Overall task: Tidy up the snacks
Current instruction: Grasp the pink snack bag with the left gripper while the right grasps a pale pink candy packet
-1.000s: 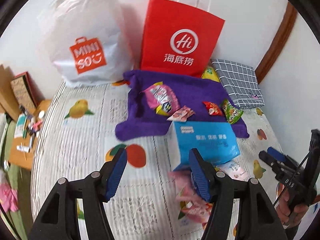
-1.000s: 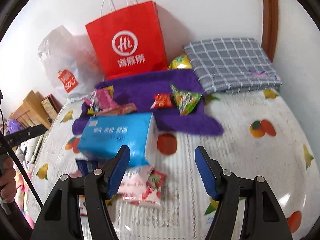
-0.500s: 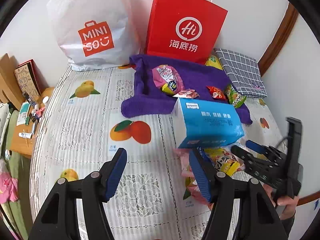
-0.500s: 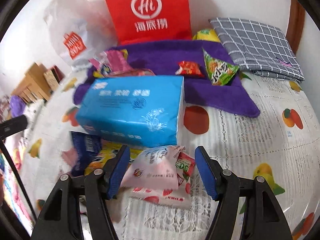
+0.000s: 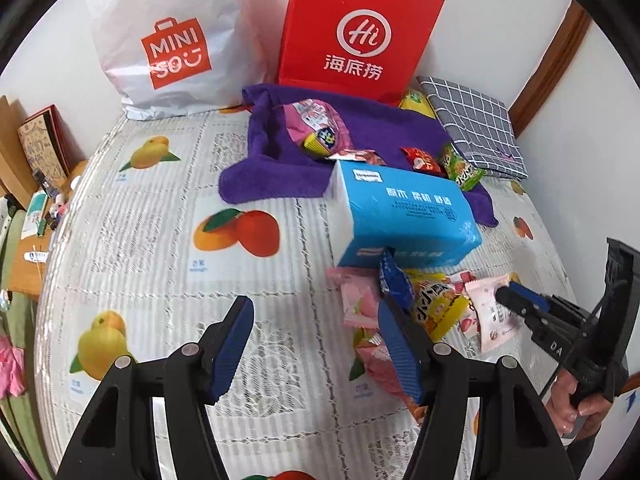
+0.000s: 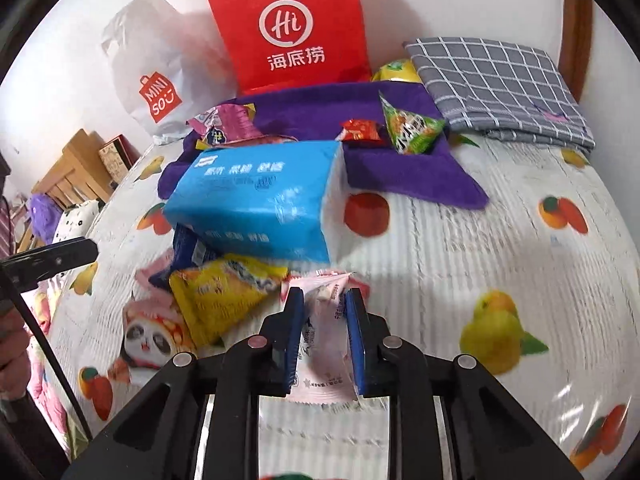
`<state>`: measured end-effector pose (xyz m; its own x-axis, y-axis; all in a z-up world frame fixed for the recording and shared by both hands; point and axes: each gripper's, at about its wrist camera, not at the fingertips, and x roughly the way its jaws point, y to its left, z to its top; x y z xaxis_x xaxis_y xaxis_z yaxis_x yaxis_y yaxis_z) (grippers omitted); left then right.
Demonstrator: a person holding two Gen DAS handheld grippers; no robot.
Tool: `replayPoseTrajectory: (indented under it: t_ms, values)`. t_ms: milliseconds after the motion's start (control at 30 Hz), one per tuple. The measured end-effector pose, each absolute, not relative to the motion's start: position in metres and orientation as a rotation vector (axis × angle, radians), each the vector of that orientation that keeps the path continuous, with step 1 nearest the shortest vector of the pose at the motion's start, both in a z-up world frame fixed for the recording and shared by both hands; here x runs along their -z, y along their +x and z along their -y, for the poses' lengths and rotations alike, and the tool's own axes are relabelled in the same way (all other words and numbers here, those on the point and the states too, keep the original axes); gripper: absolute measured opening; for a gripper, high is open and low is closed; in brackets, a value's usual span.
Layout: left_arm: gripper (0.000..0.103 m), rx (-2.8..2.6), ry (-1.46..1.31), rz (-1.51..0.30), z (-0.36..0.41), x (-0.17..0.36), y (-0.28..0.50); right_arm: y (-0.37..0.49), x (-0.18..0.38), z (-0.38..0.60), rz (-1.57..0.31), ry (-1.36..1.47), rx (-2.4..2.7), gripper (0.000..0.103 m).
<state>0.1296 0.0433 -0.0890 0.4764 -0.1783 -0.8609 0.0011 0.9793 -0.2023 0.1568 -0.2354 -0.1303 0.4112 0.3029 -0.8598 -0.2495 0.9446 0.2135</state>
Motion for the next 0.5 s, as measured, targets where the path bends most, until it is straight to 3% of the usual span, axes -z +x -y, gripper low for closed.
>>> replayPoseTrajectory:
  t_ms: [67, 167, 267, 400, 500]
  values:
    - [0.062, 0.116, -0.191, -1.074, -0.041, 0.09, 0.129, 0.152, 0.132, 0.234, -1.102, 0.044, -0.368, 0.025]
    - [0.062, 0.124, -0.186, -1.074, -0.036, 0.091, 0.127, 0.144, 0.133, 0.228, -1.097, 0.038, -0.402, 0.042]
    - [0.062, 0.131, -0.178, -1.075, -0.033, 0.092, 0.124, 0.135, 0.136, 0.219, -1.087, -0.023, -0.416, 0.05]
    - [0.062, 0.131, -0.197, -1.072, -0.034, 0.093, 0.122, 0.132, 0.145, 0.213, -1.094, -0.08, -0.388, 0.05]
    - [0.062, 0.138, -0.209, -1.07, -0.033, 0.093, 0.121, 0.133, 0.151, 0.22, -1.107, -0.057, -0.359, 0.044]
